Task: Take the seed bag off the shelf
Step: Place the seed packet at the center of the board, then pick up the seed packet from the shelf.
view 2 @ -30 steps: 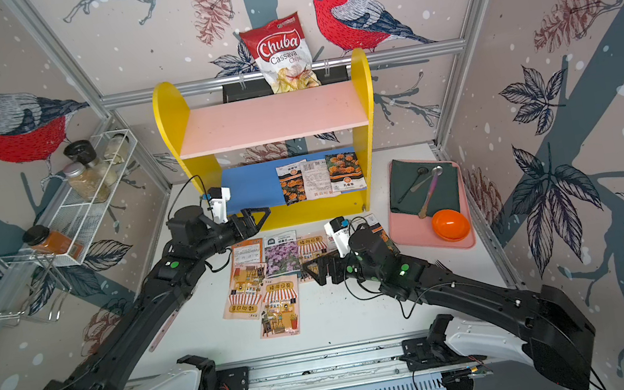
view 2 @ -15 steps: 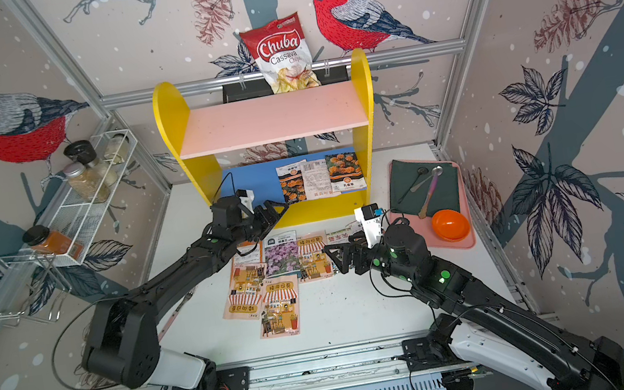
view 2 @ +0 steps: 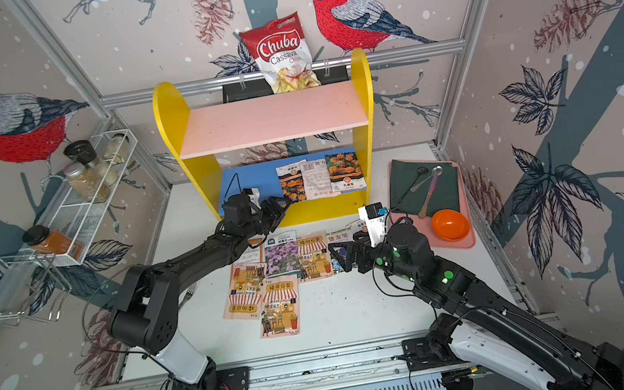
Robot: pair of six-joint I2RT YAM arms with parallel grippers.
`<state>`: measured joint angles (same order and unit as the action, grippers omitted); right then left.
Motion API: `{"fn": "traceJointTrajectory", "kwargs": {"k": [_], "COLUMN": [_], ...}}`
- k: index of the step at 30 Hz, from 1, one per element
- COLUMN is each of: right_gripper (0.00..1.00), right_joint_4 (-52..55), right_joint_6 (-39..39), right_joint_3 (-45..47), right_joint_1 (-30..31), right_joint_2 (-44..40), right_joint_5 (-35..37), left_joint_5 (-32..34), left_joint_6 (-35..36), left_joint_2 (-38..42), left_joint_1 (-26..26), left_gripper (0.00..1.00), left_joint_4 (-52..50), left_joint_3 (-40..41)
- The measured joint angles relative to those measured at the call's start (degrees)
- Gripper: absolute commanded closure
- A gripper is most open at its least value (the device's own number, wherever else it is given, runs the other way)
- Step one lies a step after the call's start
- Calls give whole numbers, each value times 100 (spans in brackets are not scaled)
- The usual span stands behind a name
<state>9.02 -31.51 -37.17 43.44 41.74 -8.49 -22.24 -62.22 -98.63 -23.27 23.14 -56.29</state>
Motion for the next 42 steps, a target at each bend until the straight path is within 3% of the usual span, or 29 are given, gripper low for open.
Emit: {"fn": "traceJointTrajectory", "kwargs": {"k": [10, 42], "right_gripper": [0, 0], "right_joint_4": [52, 219], "right_joint_6": [4, 11], "right_joint_3": [-35, -44], "right_joint_1": [-46, -146], "right_joint_2": [-28, -52], "right_joint_5": [-44, -81], "left_joint_5": [-74, -286], "left_joint_6": [-214, -396], "left_joint_2": [-389, -474], "left_joint_1": [0, -44], "left_gripper": [50, 85], "left_joint_4": [426, 461], "left_joint_3": [-273, -310]}}
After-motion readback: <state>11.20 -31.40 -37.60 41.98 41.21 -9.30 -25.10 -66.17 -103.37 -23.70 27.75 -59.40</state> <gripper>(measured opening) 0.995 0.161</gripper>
